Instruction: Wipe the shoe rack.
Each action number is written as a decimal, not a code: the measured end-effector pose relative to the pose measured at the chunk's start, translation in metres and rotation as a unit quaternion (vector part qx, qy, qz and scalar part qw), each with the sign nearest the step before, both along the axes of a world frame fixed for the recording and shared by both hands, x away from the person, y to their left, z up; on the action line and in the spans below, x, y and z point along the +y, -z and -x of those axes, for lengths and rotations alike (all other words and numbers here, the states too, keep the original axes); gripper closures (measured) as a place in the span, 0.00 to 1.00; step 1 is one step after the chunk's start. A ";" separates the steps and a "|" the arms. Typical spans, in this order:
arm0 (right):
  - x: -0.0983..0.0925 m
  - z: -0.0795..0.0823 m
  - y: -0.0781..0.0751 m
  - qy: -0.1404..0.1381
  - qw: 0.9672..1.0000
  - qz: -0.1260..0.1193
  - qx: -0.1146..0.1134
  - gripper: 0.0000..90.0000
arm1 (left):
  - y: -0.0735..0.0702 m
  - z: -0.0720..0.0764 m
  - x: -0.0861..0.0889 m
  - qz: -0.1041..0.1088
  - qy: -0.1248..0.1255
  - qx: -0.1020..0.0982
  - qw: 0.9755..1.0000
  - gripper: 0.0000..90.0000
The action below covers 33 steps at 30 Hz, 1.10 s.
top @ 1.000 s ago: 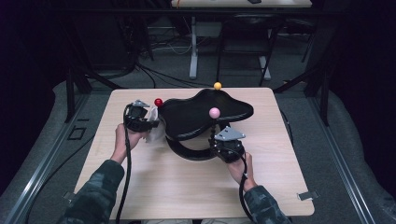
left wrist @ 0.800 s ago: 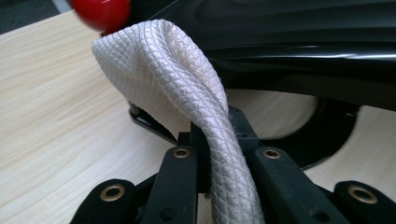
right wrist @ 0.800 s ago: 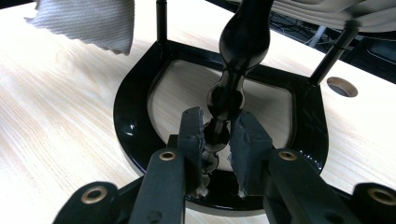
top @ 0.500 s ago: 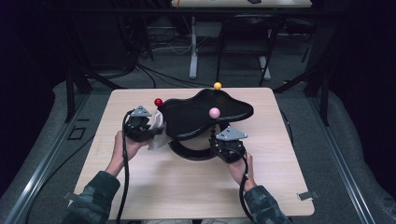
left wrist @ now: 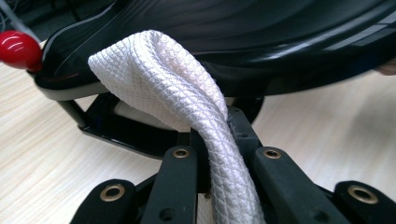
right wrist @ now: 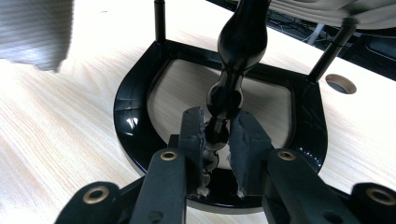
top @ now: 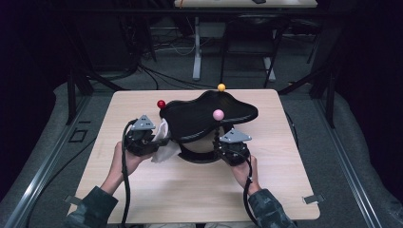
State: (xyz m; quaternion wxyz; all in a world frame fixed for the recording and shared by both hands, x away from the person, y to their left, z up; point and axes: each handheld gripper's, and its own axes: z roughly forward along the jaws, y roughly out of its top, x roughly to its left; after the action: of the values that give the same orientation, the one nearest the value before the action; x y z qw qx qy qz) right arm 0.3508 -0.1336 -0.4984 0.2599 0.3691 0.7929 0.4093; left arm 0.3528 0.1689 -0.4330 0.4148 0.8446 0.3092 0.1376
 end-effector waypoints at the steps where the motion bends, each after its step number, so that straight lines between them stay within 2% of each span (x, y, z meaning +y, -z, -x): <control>1: 0.000 0.000 0.000 0.001 1.000 -0.001 -0.001 0.84 | -0.002 0.003 0.000 0.002 0.003 -0.001 1.000 0.93; 5: 0.000 0.000 -0.001 0.002 1.000 0.003 0.003 0.84 | -0.009 0.017 -0.003 -0.001 0.017 -0.009 1.000 0.93; 9: 0.000 0.001 0.000 0.003 1.000 0.001 -0.001 0.84 | -0.017 0.028 -0.007 0.000 0.027 -0.017 0.999 0.92; 12: 0.000 0.001 0.000 0.005 1.000 0.000 -0.001 0.92 | -0.023 0.033 -0.009 0.008 0.035 -0.025 0.999 0.92; 13: 0.000 0.001 0.000 0.003 1.000 0.003 -0.001 0.98 | -0.025 0.034 -0.009 0.005 0.036 -0.027 0.999 0.92; 14: 0.000 0.001 -0.001 0.003 1.000 0.009 0.001 0.98 | -0.026 0.034 -0.009 0.007 0.036 -0.030 0.999 0.92; 15: 0.003 0.001 0.001 0.007 1.000 0.011 -0.005 0.95 | -0.026 0.034 -0.009 0.007 0.037 -0.028 0.999 0.92; 17: 0.004 0.000 0.002 0.006 1.000 0.013 -0.002 0.83 | -0.026 0.033 -0.009 0.004 0.036 -0.027 0.999 0.92; 18: 0.003 0.000 0.001 0.002 1.000 0.010 0.003 0.80 | -0.026 0.033 -0.008 0.003 0.036 -0.026 0.999 0.92; 20: 0.003 0.000 0.001 0.002 1.000 0.003 -0.004 0.73 | -0.025 0.031 -0.005 0.006 0.032 -0.023 0.999 0.92; 24: 0.004 -0.003 0.002 0.004 1.000 -0.013 -0.003 0.65 | -0.026 0.029 0.000 0.018 0.029 -0.017 0.999 0.92; 27: 0.008 -0.007 0.003 0.009 1.000 -0.013 -0.003 0.67 | -0.029 0.027 0.001 0.017 0.031 -0.017 0.999 0.92; 31: 0.012 -0.011 0.005 0.017 1.000 -0.016 -0.011 0.81 | -0.031 0.023 -0.001 0.007 0.030 -0.018 0.999 0.92; 33: 0.013 -0.012 0.006 0.019 1.000 -0.022 -0.012 0.82 | -0.032 0.021 -0.001 0.004 0.031 -0.017 0.999 0.92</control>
State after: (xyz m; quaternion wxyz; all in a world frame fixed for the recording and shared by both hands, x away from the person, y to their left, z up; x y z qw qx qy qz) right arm 0.3632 -0.1206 -0.5043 0.2689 0.3845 0.7736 0.4258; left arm 0.3320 0.1678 -0.4011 0.4269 0.8498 0.2767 0.1379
